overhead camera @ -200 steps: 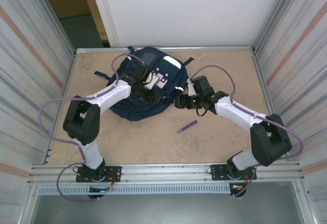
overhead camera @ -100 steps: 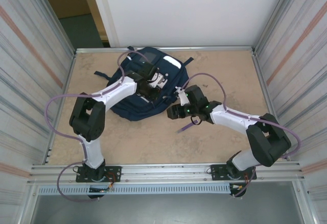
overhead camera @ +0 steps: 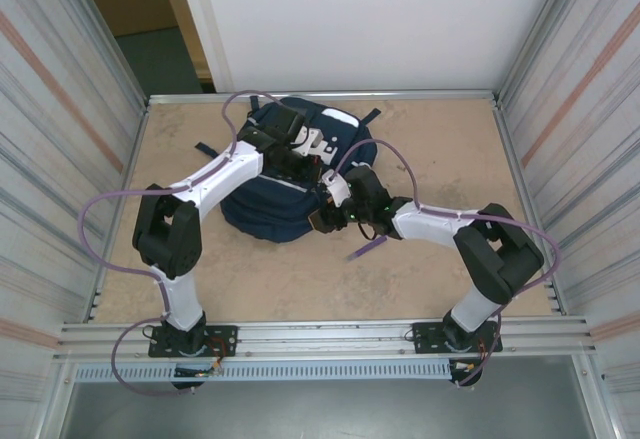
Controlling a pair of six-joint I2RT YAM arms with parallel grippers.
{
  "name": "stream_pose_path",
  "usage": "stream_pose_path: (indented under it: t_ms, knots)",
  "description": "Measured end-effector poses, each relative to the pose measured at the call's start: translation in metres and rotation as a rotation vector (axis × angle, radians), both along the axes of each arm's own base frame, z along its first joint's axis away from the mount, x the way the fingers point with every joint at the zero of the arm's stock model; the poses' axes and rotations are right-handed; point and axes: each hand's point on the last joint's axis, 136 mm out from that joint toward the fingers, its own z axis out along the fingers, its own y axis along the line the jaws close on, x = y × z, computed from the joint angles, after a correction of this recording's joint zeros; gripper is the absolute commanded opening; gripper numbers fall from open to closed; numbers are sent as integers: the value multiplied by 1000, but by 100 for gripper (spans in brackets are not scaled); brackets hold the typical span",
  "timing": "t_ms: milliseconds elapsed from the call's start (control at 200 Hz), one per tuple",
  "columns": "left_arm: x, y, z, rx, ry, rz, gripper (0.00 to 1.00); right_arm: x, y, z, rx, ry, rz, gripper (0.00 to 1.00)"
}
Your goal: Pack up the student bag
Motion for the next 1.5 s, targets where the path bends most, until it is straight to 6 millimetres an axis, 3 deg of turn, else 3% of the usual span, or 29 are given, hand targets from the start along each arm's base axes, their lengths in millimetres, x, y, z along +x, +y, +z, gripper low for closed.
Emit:
stream_pose_path:
  t_ms: [321, 521, 802, 1168, 1368, 1503]
  knots:
    - [-3, -7, 6, -53, 40, 21, 0, 23, -19, 9, -11, -86, -6, 52]
    - [-4, -9, 6, -62, 53, 32, 0, 22, -20, 14, 2, -106, 62, 25]
    - [-5, -10, 7, -77, 80, 66, 0, 9, -4, 22, -1, -153, 145, 5]
    - [-6, -11, 6, -98, 119, 107, 0, -13, 11, 16, 31, -141, 175, 2]
    - [-5, -13, 5, -118, 154, 163, 0, -25, 38, 17, 60, -139, 133, 4]
    - [2, -8, -4, -122, 182, 210, 0, -21, 55, 13, 99, -140, 29, 6]
